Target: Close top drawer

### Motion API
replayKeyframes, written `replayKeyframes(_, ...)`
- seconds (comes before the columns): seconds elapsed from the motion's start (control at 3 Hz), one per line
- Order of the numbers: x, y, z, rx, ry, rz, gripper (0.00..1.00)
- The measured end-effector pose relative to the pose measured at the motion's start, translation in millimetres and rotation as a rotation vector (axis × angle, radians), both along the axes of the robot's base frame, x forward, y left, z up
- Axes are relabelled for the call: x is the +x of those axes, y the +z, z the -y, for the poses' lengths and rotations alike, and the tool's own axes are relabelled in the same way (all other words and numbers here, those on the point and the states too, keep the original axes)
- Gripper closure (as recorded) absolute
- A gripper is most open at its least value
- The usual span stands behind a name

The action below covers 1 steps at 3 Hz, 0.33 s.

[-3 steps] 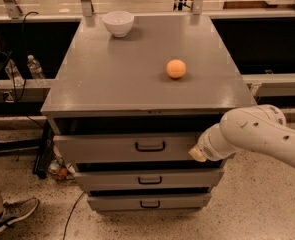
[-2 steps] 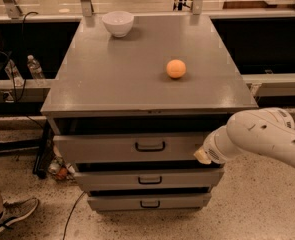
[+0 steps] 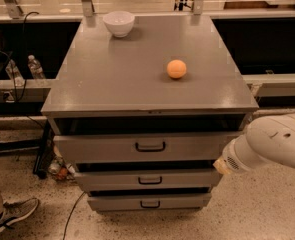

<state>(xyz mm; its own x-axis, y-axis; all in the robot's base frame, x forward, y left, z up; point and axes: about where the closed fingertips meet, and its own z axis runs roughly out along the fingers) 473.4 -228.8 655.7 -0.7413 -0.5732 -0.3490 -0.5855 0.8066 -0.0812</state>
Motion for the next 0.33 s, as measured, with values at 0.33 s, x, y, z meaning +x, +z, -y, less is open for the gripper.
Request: replayKeyframes(0.33,-23.3,3.1,34.3,-0.039,-0.103,-0.038,1.00)
